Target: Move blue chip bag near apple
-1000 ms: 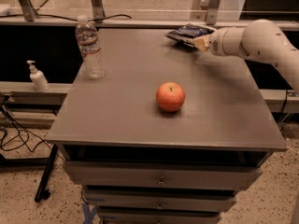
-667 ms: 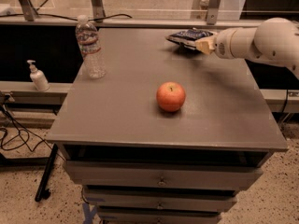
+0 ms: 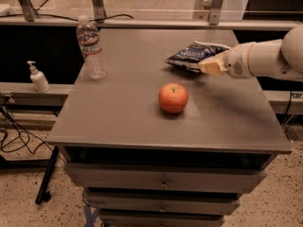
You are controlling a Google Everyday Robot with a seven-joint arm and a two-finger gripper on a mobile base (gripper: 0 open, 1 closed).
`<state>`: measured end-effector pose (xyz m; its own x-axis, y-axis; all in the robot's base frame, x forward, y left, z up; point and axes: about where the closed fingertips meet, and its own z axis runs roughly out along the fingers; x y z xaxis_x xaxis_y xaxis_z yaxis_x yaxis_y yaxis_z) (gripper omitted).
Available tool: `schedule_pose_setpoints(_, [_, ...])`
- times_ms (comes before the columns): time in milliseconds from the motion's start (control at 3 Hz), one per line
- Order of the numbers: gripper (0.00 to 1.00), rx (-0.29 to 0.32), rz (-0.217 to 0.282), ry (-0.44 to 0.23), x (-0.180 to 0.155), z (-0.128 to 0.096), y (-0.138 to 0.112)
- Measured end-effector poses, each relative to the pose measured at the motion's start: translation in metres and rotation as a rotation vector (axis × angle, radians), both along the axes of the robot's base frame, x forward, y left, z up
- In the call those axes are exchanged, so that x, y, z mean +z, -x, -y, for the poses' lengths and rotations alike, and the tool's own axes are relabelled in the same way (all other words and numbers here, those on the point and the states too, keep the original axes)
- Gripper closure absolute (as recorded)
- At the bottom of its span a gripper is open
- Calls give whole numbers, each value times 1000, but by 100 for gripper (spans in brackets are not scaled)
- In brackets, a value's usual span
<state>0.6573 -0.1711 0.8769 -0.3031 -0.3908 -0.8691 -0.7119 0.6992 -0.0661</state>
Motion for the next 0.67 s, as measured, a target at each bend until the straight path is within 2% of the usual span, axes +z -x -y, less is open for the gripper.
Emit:
schedule_pose_setpoints(333, [100,50,-56,40,-14,-7,44])
schedule_pose_setpoints(667, [100,77,-106,84,-27,-3,77])
